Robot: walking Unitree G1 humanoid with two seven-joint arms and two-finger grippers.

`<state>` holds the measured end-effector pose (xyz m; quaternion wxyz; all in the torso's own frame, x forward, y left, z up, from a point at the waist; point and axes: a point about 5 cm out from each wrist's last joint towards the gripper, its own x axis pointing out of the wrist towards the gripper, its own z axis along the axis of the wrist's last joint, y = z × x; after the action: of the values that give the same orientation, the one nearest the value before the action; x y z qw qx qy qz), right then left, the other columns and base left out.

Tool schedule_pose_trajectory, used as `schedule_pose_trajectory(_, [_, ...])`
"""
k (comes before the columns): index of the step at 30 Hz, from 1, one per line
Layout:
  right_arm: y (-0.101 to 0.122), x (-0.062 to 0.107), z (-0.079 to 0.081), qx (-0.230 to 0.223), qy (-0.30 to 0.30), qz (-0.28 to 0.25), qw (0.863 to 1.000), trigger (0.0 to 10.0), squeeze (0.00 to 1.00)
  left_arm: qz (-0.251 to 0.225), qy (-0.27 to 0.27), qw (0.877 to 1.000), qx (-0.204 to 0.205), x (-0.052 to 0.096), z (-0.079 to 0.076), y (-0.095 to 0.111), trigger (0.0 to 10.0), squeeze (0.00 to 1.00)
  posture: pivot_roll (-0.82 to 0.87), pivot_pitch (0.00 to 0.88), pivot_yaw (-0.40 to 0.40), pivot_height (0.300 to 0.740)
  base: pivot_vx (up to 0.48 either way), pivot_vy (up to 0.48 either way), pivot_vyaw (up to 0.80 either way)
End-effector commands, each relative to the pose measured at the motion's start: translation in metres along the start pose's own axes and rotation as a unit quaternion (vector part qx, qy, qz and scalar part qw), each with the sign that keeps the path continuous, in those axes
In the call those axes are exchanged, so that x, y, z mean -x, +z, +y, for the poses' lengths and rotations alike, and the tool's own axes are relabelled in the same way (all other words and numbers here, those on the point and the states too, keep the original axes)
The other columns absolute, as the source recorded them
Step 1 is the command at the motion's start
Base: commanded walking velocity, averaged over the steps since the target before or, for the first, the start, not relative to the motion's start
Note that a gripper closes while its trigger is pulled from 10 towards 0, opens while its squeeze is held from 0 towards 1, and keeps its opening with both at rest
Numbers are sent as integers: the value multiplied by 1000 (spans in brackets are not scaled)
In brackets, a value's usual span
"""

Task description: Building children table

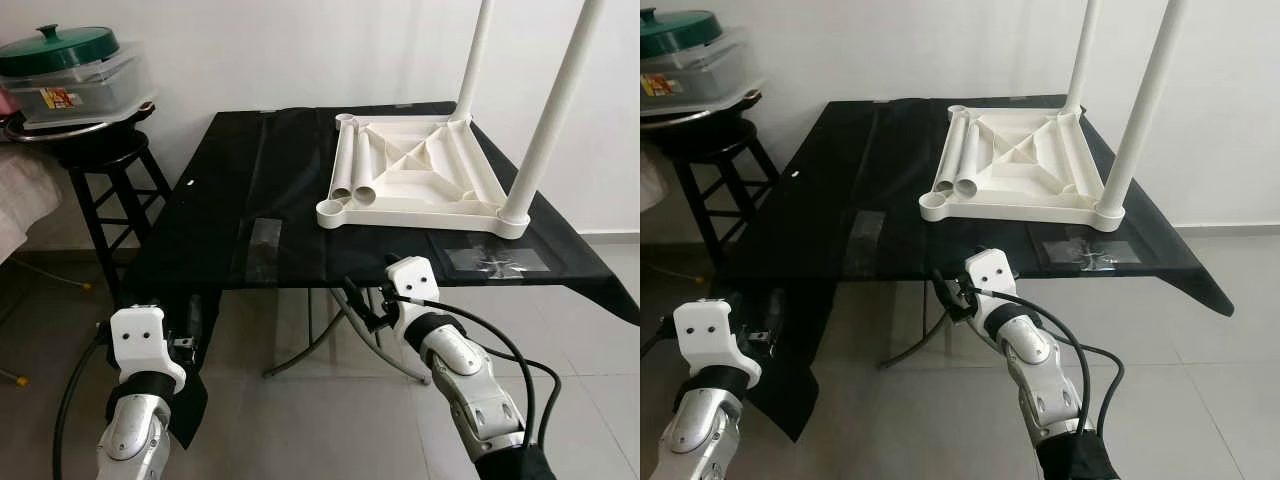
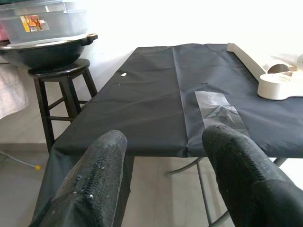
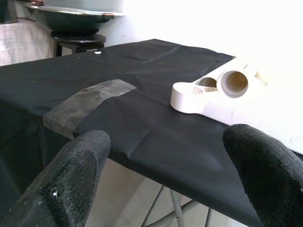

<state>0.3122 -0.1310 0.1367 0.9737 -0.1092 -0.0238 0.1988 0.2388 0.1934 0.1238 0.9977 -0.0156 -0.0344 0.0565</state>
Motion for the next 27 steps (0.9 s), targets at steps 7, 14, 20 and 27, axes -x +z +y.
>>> schedule_pose_trajectory(7, [1,-2,0,-4,3,-5,1000,10000,0,11,1,1000,-3,-1,3,-3,10000,0,-1,44,31,740,0,0,0])
schedule_pose_trajectory(14, [1,-2,0,-4,3,-4,1000,10000,0,9,-3,1000,-7,-1,3,-3,10000,0,-6,41,30,740,0,0,0])
schedule_pose_trajectory(20, [0,-2,0,-3,3,-4,1000,10000,0,4,-9,1000,-14,-1,2,-2,10000,0,-5,38,28,740,228,0,0])
schedule_pose_trajectory(27, [0,-1,0,-1,2,-6,1000,10000,0,3,-11,1000,-13,0,1,-2,10000,0,-7,40,32,740,316,0,0])
